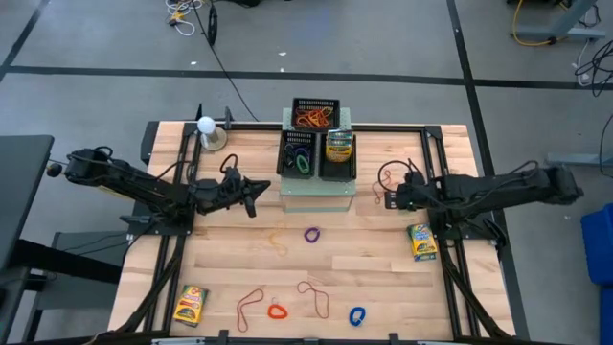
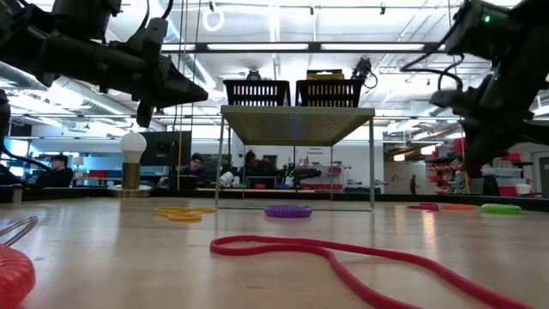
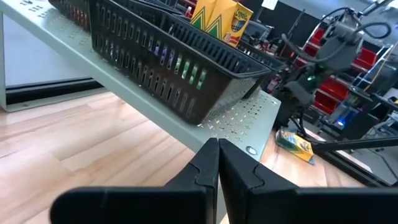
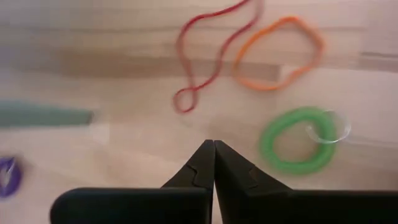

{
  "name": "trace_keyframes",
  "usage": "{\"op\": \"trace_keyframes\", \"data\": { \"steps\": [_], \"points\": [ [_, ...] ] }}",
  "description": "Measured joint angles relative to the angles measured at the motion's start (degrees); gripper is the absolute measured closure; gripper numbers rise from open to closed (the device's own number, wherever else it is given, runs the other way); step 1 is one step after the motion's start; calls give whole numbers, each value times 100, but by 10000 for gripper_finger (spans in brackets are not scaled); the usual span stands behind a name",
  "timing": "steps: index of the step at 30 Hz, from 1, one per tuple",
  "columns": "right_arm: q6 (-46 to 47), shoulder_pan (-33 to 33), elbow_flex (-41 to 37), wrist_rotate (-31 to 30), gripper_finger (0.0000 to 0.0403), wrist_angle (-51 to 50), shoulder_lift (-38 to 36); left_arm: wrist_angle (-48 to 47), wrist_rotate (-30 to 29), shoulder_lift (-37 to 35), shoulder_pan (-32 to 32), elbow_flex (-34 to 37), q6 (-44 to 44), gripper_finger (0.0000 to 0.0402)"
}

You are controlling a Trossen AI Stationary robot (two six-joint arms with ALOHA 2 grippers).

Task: Pick & Place Office Desk Supplies
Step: Put the orange rubber band into the top black bin

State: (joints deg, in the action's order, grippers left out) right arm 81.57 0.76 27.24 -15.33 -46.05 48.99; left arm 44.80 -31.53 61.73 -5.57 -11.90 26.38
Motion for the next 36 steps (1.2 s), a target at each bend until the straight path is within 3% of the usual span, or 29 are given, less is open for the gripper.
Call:
{"op": "trace_keyframes", "data": {
  "steps": [7,19,26,31,36],
  "points": [
    [307,548,-208,-510,353,37,15,0,20,0,-8,0,134,385],
    [329,1313,-251,-1272,236,561,15,-2,24,2,-8,0,113,385],
    [-14,1899,-251,-704,220,715,167,-2,26,2,-8,0,106,385],
    [-374,2180,-251,-338,220,1193,625,-2,28,2,-8,0,106,385],
    [-450,2316,-250,83,219,1023,974,-2,28,2,-8,0,106,385]
  ]
}}
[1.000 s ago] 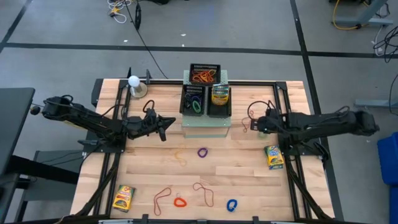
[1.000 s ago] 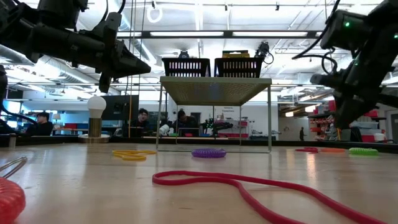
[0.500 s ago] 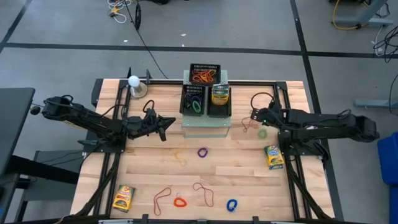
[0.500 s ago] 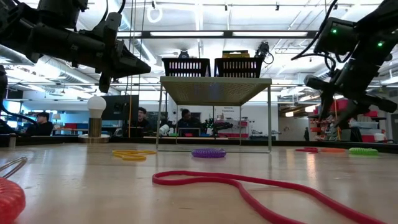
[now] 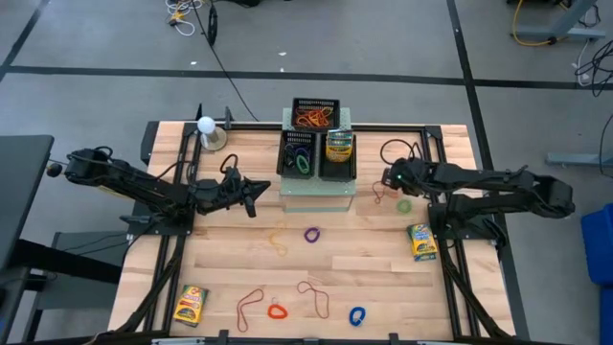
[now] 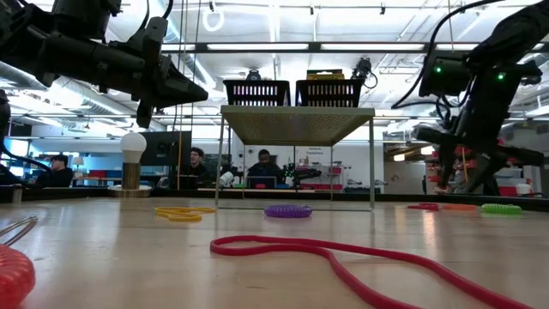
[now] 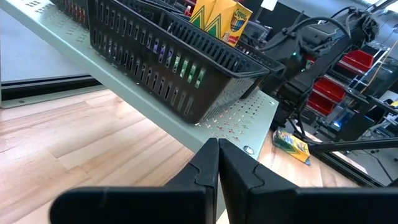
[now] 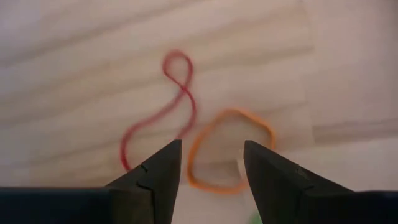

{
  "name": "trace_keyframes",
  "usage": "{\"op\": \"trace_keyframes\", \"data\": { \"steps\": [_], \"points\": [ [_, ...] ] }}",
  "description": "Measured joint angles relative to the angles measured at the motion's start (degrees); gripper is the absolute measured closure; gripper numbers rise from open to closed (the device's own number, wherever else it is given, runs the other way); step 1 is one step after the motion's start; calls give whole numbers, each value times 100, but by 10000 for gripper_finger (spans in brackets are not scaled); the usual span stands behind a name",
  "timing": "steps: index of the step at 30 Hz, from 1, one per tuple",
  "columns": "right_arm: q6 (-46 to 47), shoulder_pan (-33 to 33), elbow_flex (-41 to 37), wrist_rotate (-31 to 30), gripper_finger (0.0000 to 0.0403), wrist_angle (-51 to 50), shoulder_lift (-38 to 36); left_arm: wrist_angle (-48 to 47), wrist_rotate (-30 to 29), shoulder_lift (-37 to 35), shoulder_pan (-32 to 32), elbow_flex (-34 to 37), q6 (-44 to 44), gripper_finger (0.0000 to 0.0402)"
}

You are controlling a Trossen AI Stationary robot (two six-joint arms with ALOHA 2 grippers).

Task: Pick & Place Office Desk Supplies
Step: Put the orange rubber band into the top black bin

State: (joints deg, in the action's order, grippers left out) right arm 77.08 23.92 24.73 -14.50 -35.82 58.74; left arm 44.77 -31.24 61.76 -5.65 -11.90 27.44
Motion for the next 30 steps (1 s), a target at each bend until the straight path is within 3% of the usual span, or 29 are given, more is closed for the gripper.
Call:
{"op": "trace_keyframes", "data": {
  "steps": [10,25,30],
  "points": [
    [-304,-29,2,663,219,-153,-150,0,0,0,0,-1,2,385],
    [-494,-15,2,630,218,-36,-150,0,0,0,0,-2,2,385],
    [-735,-4,4,482,186,399,-124,0,0,0,0,-2,2,385]
  ]
}}
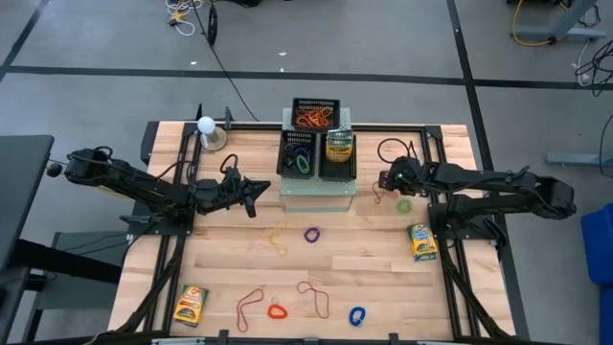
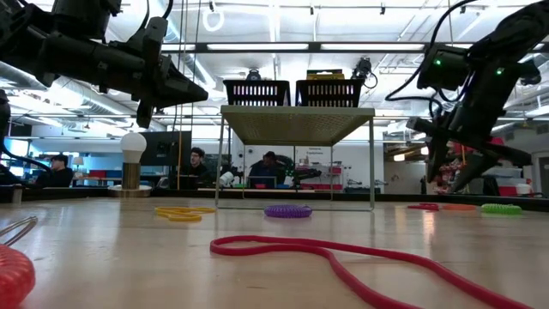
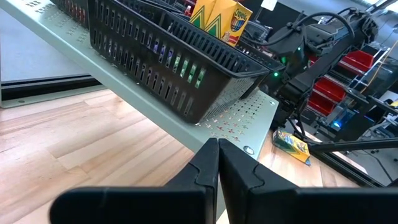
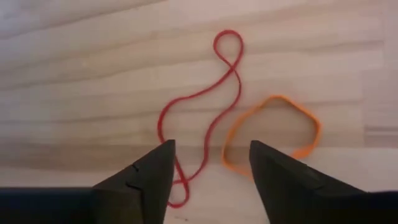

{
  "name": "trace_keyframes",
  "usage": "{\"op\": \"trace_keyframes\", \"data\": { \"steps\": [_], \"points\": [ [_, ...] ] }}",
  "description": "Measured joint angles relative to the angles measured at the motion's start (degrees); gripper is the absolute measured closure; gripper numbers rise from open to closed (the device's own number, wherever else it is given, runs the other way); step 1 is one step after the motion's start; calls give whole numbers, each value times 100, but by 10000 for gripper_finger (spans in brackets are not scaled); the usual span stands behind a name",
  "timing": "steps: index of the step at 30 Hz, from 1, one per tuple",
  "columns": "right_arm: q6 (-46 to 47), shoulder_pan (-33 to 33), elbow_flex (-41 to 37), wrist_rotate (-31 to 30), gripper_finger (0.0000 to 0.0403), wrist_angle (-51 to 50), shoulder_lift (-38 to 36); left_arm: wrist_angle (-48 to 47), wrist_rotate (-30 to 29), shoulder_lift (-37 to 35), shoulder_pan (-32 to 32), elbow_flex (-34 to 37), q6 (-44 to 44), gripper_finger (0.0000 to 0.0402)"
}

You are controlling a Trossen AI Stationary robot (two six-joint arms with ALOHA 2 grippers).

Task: Pick & Place Office Desk Supplies
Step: Put the orange rubber band into the top black bin

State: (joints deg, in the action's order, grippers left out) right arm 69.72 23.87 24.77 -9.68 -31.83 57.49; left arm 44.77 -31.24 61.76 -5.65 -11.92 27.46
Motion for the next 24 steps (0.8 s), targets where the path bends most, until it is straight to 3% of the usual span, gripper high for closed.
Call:
{"op": "trace_keyframes", "data": {
  "steps": [4,10,19,24],
  "points": [
    [-17,73,0,-18,161,-55,88,0,-1,0,0,0,0,385],
    [-537,135,0,-19,165,127,458,0,0,0,0,-2,2,385],
    [-982,328,28,-257,216,365,1331,0,0,0,0,-2,0,385],
    [-1048,333,22,-301,263,362,1321,0,0,2,0,-2,0,385]
  ]
}}
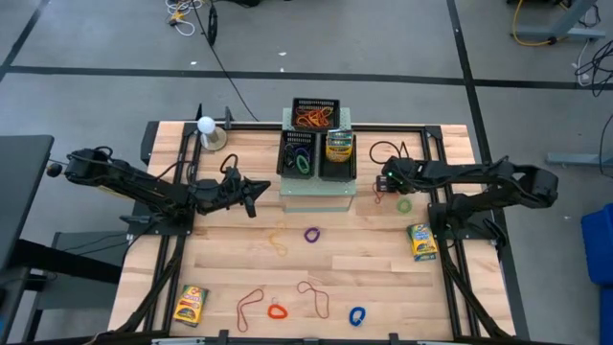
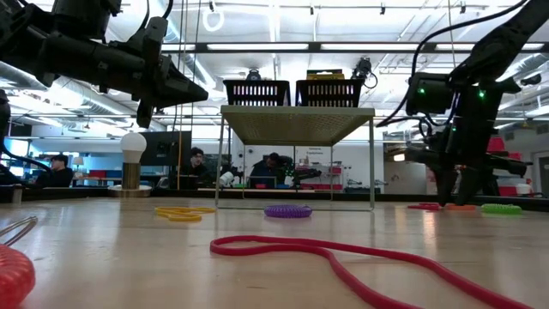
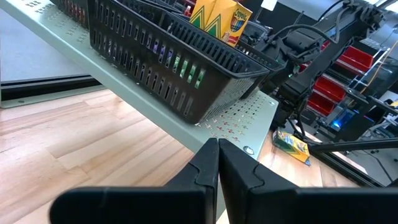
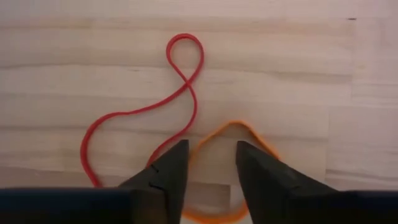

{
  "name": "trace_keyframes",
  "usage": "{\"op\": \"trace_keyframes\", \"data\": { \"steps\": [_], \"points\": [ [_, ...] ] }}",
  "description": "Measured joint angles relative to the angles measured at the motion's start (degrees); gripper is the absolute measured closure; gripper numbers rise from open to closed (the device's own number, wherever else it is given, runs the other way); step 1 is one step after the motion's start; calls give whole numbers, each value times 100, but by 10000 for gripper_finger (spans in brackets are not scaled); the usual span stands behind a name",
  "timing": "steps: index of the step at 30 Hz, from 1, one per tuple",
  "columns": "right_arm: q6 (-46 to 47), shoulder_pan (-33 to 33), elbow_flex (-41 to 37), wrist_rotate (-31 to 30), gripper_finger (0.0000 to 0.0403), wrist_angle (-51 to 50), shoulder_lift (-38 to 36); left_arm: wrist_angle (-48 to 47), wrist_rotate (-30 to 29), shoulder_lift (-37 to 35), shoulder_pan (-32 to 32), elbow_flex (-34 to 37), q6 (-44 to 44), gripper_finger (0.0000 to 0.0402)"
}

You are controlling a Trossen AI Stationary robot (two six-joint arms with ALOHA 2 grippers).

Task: Pick & Place Office Desk Supplies
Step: Put the orange rubber band into the top black bin

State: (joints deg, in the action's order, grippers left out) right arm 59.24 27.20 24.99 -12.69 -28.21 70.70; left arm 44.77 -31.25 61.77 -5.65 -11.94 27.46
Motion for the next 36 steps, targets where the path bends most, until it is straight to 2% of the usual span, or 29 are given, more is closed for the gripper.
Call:
{"op": "trace_keyframes", "data": {
  "steps": [9,14,17,23,26,30,36],
  "points": [
    [-17,-18,-26,132,361,-147,-398,0,-1,0,0,0,0,385],
    [42,-39,-26,145,397,-215,-481,0,0,0,0,0,0,385],
    [381,-37,-26,225,390,-271,-475,0,-2,0,0,0,0,385],
    [550,-26,-26,-1,314,-33,-468,0,-2,0,0,0,0,385],
    [566,47,-22,-40,295,53,-403,0,-2,-1,0,0,0,385],
    [477,131,-22,6,302,59,-104,0,0,0,0,0,0,385],
    [395,105,-3,-30,348,85,32,0,-2,0,0,0,2,385]
  ]
}}
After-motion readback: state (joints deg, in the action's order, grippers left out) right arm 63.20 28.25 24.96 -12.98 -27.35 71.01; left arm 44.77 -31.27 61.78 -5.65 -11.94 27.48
